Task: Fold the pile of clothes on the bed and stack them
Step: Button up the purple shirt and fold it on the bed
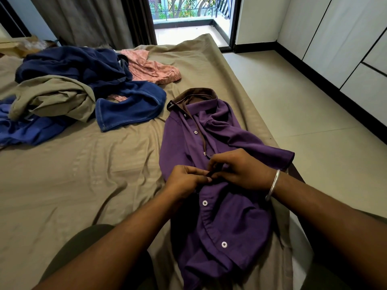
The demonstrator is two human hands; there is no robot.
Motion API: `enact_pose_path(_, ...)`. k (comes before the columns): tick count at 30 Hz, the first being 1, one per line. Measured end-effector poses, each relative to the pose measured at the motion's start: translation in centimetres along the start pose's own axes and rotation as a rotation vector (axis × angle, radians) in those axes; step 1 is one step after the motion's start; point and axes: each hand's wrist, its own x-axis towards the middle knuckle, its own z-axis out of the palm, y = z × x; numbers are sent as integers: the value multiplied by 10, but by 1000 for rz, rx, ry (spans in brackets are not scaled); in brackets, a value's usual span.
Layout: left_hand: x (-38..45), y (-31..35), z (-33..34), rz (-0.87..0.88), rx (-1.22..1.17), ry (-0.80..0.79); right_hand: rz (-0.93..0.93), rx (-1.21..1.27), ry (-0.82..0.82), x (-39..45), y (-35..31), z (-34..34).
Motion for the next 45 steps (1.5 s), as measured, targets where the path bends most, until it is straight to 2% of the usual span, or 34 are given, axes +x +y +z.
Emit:
enact_pose_path(9, 0, -3, 0, 40, -83, 7, 95, 179, 43, 0, 3, -1)
enact_pose_path(14, 4, -5, 1, 0, -106, 26, 99, 204, 74, 0, 3, -1)
enact_pose_path(21, 9, -9, -1, -40, -62, 19, 113, 250, 114, 0, 2, 5)
enact_pose_path(27, 12, -11, 1, 18, -40, 44, 129, 287, 134, 1, 3, 7)
enact_pose_path(32, 14, -17, 2, 93, 50, 45, 118, 328, 65, 1, 1, 6)
enact_pose_path(38, 17, -19, -1, 90, 139, 33, 107, 343, 53, 1, -1, 7)
enact_pose_path(45, 16, -18, 2, 88, 87, 1, 132, 323, 39, -1, 2, 4)
